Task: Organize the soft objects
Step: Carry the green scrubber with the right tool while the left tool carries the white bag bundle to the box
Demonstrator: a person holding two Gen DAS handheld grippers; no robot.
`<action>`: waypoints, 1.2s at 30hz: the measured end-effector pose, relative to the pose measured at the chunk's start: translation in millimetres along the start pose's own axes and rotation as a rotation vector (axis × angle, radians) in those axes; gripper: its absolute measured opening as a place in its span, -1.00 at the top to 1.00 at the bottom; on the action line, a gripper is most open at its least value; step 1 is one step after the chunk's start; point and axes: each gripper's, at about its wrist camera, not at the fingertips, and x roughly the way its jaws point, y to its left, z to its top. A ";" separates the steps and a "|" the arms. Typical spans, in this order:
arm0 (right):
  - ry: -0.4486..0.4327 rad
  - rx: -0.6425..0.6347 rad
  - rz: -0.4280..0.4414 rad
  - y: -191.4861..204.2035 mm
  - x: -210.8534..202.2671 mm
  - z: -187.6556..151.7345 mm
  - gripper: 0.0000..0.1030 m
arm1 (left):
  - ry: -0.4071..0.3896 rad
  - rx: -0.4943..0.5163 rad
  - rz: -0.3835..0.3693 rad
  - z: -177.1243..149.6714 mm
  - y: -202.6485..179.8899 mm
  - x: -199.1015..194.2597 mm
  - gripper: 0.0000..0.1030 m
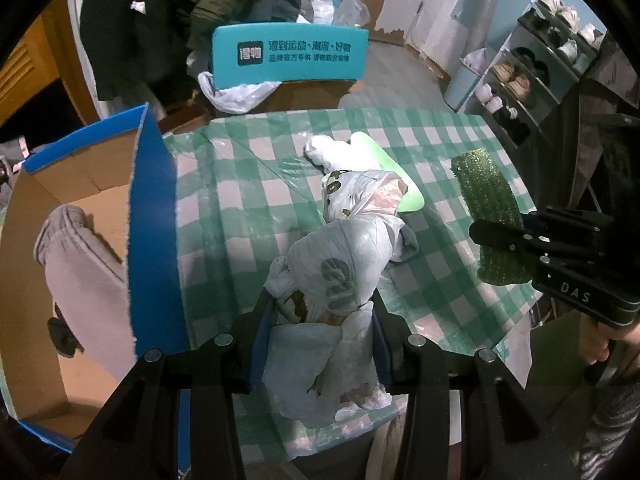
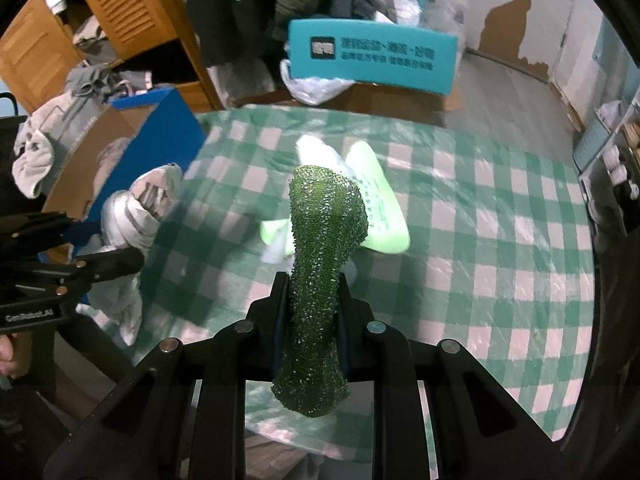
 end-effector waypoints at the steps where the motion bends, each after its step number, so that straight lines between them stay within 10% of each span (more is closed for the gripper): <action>1: -0.005 -0.004 0.004 2.7 -1.4 1.1 0.63 | -0.004 -0.001 0.001 -0.2 1.3 -1.9 0.14; 36: -0.051 -0.162 0.116 95.7 -10.5 48.2 0.63 | -0.140 -0.063 0.074 -5.1 48.8 -65.0 0.14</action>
